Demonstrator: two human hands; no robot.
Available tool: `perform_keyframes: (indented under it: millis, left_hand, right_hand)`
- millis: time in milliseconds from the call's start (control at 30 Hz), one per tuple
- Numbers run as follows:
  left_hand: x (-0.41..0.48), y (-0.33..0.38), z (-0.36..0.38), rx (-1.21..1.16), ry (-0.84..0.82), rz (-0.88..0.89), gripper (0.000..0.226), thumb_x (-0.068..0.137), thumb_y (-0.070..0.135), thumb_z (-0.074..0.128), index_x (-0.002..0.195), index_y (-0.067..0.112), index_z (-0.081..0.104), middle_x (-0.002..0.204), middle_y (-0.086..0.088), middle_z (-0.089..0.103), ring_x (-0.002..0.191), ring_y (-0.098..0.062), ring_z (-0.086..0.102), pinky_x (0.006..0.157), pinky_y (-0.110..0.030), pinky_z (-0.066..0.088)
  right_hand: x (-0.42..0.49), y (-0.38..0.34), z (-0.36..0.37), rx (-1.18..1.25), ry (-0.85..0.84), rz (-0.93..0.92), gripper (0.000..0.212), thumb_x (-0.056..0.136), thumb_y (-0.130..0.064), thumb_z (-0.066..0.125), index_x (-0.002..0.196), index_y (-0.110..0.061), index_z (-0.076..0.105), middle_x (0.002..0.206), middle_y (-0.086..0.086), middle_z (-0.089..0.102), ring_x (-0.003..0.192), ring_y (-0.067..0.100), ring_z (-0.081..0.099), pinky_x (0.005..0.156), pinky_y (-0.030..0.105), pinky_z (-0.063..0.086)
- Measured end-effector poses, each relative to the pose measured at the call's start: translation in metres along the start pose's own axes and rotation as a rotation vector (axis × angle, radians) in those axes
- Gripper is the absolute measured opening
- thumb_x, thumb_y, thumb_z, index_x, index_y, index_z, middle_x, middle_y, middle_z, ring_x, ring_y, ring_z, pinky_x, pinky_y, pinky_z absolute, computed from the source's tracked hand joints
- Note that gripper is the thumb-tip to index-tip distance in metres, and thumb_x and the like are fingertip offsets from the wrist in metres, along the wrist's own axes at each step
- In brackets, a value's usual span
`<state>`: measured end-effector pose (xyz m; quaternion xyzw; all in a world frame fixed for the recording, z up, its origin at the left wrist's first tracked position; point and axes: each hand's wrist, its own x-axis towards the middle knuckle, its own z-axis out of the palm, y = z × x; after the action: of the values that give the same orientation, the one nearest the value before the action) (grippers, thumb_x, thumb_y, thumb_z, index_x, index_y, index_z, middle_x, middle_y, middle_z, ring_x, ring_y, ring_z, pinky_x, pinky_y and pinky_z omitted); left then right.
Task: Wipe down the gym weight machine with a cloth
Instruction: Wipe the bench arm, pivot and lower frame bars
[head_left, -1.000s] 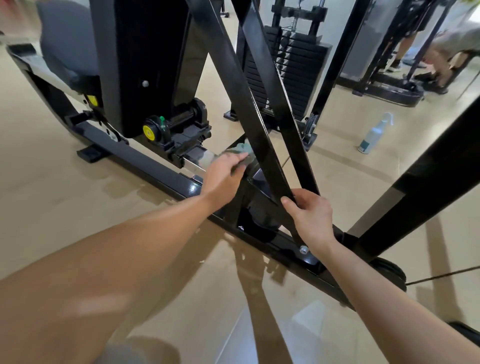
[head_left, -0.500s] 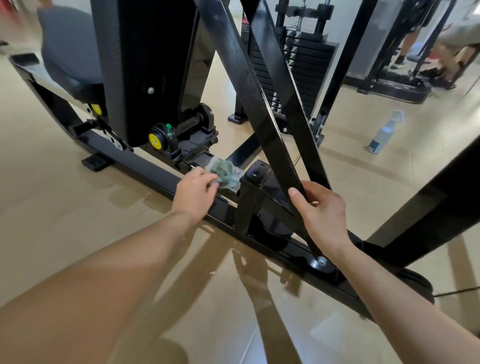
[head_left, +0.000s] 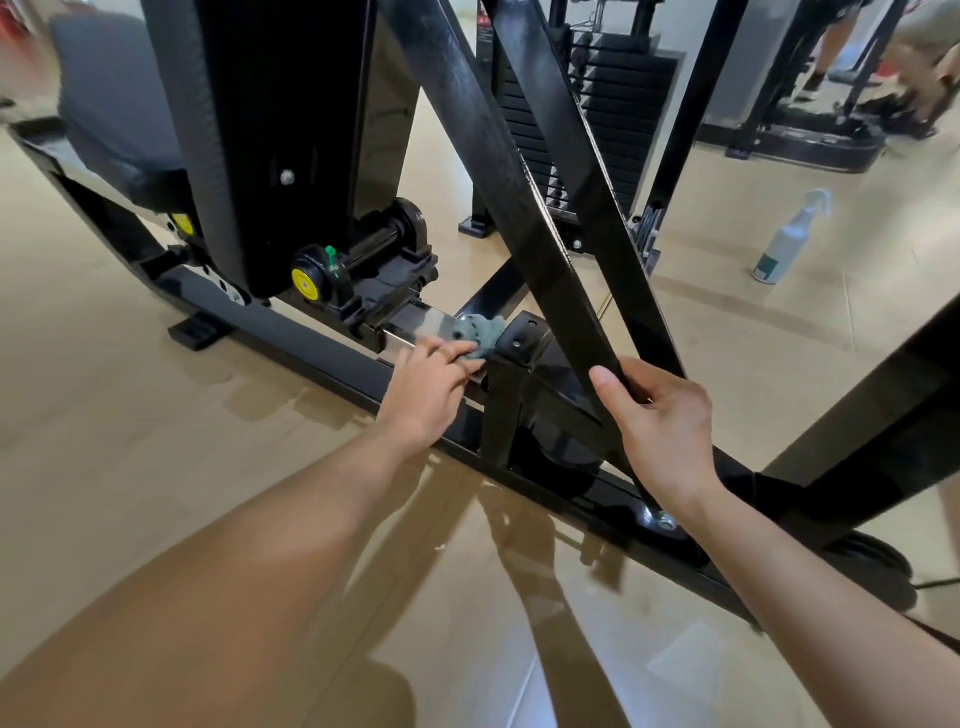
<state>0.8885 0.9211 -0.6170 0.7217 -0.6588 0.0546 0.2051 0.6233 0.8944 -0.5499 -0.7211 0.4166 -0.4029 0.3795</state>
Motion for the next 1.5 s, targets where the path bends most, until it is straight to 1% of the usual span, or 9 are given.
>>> perform_keyframes:
  millis: [100,300,433,533,667,833,1000,1167,1500]
  left_hand:
    - [-0.006,-0.014,0.002,0.017,0.007,0.083,0.038,0.092,0.004,0.063,0.128,0.017,0.070,0.139,0.003,0.061,0.116,-0.027,0.049,0.098,-0.046,0.050]
    - [0.021,-0.015,-0.007,0.019,0.062,-0.401,0.044,0.103,0.014,0.043,0.145,0.025,0.053,0.149,-0.001,0.048,0.125,-0.030,0.039,0.090,-0.045,0.052]
    - [0.028,-0.006,-0.002,-0.092,0.060,-0.523,0.046,0.105,0.019,0.043,0.148,0.034,0.047,0.150,0.002,0.045,0.119,-0.025,0.040,0.099,-0.038,0.044]
    - [0.016,0.008,0.001,-0.218,0.092,-0.386,0.045,0.099,0.007,0.049,0.131,0.034,0.065,0.130,0.000,0.055,0.108,-0.020,0.049,0.103,-0.032,0.045]
    - [-0.003,0.014,0.002,-0.195,0.140,-0.080,0.028,0.093,0.003,0.061,0.113,0.016,0.076,0.127,0.004,0.068,0.112,-0.022,0.053,0.105,-0.038,0.044]
    - [-0.028,0.014,-0.002,-0.241,0.057,-0.211,0.016,0.084,0.010,0.063,0.085,0.024,0.072,0.096,0.005,0.064,0.095,-0.019,0.060,0.084,-0.035,0.048]
    - [-0.027,0.042,0.000,-0.959,0.111,-0.767,0.023,0.084,-0.001,0.070,0.081,0.021,0.065,0.075,0.002,0.069,0.077,-0.024,0.073,0.078,-0.043,0.062]
    - [-0.016,0.102,0.000,-1.517,0.152,-0.987,0.034,0.085,-0.016,0.066,0.110,0.006,0.058,0.113,-0.015,0.065,0.104,-0.029,0.070,0.079,-0.033,0.063]
    - [-0.024,0.130,0.010,-1.274,0.117,-0.888,0.032,0.075,-0.004,0.083,0.097,0.013,0.066,0.099,-0.009,0.071,0.097,-0.021,0.072,0.085,-0.037,0.062]
  right_hand:
    - [-0.001,0.001,0.001,0.032,0.028,0.007,0.028,0.096,-0.041,0.063,0.100,-0.016,0.075,0.079,-0.014,0.069,0.083,0.006,0.067,0.079,0.029,0.055]
    - [0.000,0.004,0.002,0.010,0.037,0.009,0.034,0.095,-0.045,0.062,0.106,-0.016,0.075,0.088,-0.007,0.072,0.089,0.009,0.068,0.084,0.031,0.056]
    - [0.000,0.006,0.000,0.002,0.026,0.017,0.037,0.095,-0.047,0.062,0.105,-0.013,0.074,0.088,-0.007,0.071,0.089,0.012,0.068,0.083,0.033,0.057]
    - [-0.002,-0.002,-0.002,0.005,-0.005,-0.022,0.027,0.098,-0.036,0.061,0.080,-0.017,0.069,0.061,-0.010,0.056,0.062,0.009,0.054,0.062,0.022,0.043]
    - [-0.001,-0.004,-0.006,-0.001,-0.042,-0.046,0.037,0.099,-0.037,0.061,0.074,-0.009,0.061,0.064,0.015,0.050,0.066,0.036,0.048,0.059,0.032,0.037]
    - [0.003,-0.007,-0.017,-0.035,-0.144,-0.073,0.035,0.101,-0.034,0.059,0.080,-0.007,0.064,0.067,0.019,0.051,0.067,0.037,0.051,0.057,0.030,0.038]
    - [0.009,-0.007,-0.031,-0.060,-0.271,-0.088,0.021,0.102,-0.034,0.058,0.098,-0.022,0.074,0.074,0.007,0.066,0.077,0.029,0.066,0.070,0.048,0.056]
    - [0.011,-0.003,-0.031,-0.040,-0.270,-0.066,0.027,0.100,-0.035,0.060,0.086,-0.015,0.071,0.069,0.014,0.057,0.065,0.027,0.054,0.063,0.035,0.039]
    - [0.009,-0.007,-0.032,0.058,-0.278,0.006,0.018,0.099,-0.029,0.063,0.094,-0.018,0.076,0.075,0.012,0.066,0.072,0.010,0.059,0.067,0.026,0.047]
